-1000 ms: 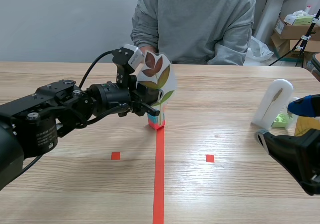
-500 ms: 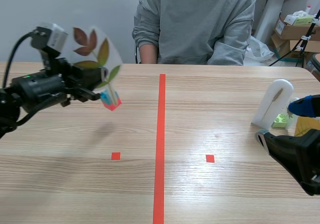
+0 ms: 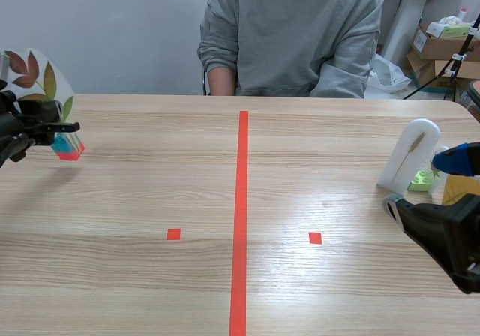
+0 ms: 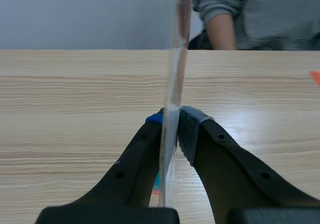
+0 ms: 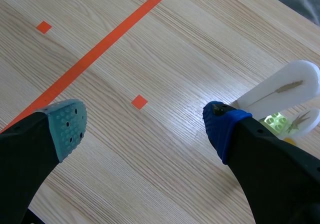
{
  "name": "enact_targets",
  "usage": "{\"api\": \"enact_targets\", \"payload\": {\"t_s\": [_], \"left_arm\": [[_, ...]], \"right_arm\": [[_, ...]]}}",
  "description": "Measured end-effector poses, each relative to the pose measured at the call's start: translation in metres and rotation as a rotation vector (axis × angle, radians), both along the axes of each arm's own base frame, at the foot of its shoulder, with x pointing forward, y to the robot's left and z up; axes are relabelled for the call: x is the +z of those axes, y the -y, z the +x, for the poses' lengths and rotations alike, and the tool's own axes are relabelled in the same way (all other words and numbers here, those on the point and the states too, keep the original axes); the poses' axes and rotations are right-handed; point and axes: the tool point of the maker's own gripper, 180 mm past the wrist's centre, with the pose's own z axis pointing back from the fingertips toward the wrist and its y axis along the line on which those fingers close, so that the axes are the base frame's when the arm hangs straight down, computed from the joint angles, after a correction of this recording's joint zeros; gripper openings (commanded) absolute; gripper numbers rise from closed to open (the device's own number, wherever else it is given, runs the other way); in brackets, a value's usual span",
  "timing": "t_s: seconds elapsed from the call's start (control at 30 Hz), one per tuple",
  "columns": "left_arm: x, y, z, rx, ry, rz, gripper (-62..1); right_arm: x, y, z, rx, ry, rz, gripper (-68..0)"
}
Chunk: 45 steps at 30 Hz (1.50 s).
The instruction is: Do the leaf sorting experiment
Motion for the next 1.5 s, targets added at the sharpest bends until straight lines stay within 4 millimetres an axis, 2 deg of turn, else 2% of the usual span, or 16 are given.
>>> {"api": "enact_targets", "payload": {"t_s": [0.13,0.3,0.43,0.67,0.97,1.03,1.17,1.23,1.33,1.5], "left_arm": [[-0.001,-0.019,0.018,0.044,-0.026,0.022,-56.9],[0.006,-0.029,0.038,0.078,-0.025,0.008,-56.9],[-0.001,-0.026,0.045,0.107,-0.043,-0.015,-56.9],[-0.031,-0.004,0.041,0.114,-0.100,-0.025,-56.9],[-0.031,-0.004,0.040,0.119,-0.094,-0.023,-56.5],[-0.031,-0.006,0.040,0.128,-0.095,-0.019,-51.0],[-0.031,-0.006,0.040,0.130,-0.097,-0.019,-25.8],[-0.031,-0.006,0.040,0.129,-0.098,-0.019,-16.4],[-0.031,-0.006,0.040,0.130,-0.094,-0.019,-7.9],[-0.029,-0.010,0.038,0.134,-0.067,-0.012,1.3]], "right_arm": [[0.000,0.000,0.000,0.000,0.000,0.000,-19.9],[0.000,0.000,0.000,0.000,0.000,0.000,-19.9],[0.001,0.000,0.000,0.001,0.003,0.002,-19.9],[0.001,0.000,0.000,0.001,0.003,0.002,-19.9],[0.001,0.000,0.000,0.001,0.003,0.002,-19.9],[0.001,0.000,0.000,0.001,0.003,0.002,-19.9],[0.001,0.000,0.000,0.001,0.003,0.002,-19.9],[0.001,0.000,0.000,0.001,0.003,0.002,-19.9],[0.001,0.000,0.000,0.001,0.003,0.002,-19.9],[0.001,0.000,0.000,0.000,0.003,0.002,-19.9]]}}
